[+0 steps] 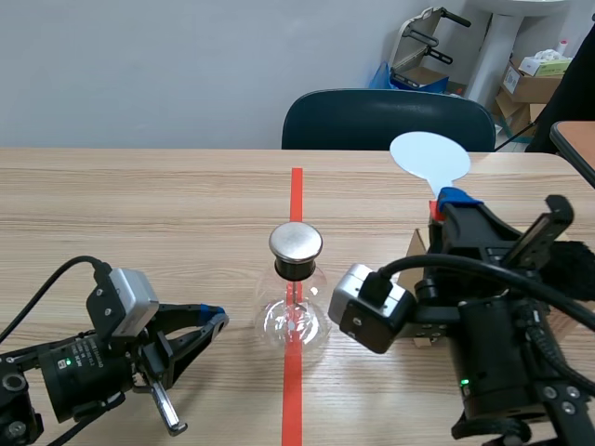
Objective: Do the electroscope experiment
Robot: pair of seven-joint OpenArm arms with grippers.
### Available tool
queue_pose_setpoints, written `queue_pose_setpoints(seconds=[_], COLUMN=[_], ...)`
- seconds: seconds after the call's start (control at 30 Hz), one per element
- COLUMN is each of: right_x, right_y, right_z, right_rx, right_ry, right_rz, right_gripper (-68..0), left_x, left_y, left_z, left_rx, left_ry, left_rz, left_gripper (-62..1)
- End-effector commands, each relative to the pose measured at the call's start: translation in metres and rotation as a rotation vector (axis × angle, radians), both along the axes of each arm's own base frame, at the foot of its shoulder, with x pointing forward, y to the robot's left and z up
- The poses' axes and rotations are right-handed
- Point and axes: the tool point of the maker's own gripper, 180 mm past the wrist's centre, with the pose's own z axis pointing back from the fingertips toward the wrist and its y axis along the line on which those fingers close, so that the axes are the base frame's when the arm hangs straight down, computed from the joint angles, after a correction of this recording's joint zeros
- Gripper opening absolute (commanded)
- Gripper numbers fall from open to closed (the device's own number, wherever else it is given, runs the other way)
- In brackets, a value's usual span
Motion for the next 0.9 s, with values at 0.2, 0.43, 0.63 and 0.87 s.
queue_pose_setpoints(seconds=[0.2, 0.43, 0.63, 0.87], right_x=[0.012, 0.018, 0.018, 0.018], right_y=[-0.006, -0.011, -0.010, -0.009], right_z=[-0.017, -0.026, -0.026, -0.026], right_rx=[-0.036, -0.051, -0.052, -0.053], right_ry=[0.010, 0.023, 0.022, 0.022], right_rz=[-0.035, -0.052, -0.050, -0.043], right_gripper=[-65.8, -65.8, -65.8, -65.8], left_x=[0.006, 0.004, 0.002, 0.001], left_y=[-0.011, -0.013, -0.015, -0.014], left_z=[0.006, 0.007, 0.006, 0.005], left_rx=[-0.042, -0.045, -0.032, -0.025], left_ry=[-0.032, -0.041, -0.045, -0.046], left_rz=[-0.011, -0.023, -0.040, -0.045], left_gripper=[-56.7, -56.7, -56.7, -56.7])
